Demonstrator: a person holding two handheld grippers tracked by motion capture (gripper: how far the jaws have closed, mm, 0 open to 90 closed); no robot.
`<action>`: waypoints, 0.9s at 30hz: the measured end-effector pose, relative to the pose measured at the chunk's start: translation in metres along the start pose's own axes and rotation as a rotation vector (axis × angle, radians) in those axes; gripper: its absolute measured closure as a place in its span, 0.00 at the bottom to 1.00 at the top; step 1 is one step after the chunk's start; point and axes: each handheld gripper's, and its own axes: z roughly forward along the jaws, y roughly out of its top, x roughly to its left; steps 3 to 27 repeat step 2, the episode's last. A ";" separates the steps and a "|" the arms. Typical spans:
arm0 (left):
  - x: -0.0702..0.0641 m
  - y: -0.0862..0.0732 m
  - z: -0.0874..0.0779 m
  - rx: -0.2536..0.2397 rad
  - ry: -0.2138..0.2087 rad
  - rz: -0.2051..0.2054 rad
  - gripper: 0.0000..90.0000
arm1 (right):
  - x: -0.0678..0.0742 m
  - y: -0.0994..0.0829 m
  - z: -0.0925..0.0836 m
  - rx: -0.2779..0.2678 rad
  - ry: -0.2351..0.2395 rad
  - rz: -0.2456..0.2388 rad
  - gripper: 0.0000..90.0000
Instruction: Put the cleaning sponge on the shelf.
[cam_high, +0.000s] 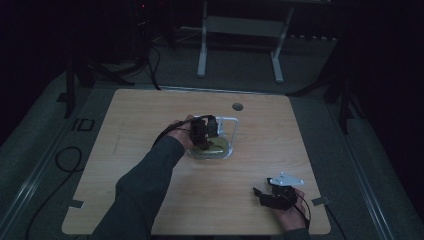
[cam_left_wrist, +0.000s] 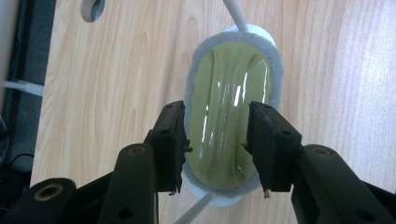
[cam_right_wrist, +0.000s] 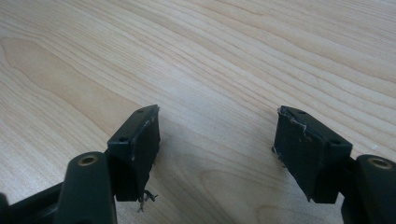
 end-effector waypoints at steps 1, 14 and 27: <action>0.000 -0.001 -0.001 -0.004 -0.001 -0.001 0.63 | 0.000 0.000 0.000 0.000 0.000 0.000 0.34; -0.001 -0.001 -0.003 -0.003 -0.001 -0.001 0.63 | 0.000 0.000 0.000 0.000 0.000 0.000 0.34; -0.001 -0.001 -0.003 -0.003 -0.001 -0.001 0.63 | 0.000 0.000 0.000 0.000 0.000 0.000 0.34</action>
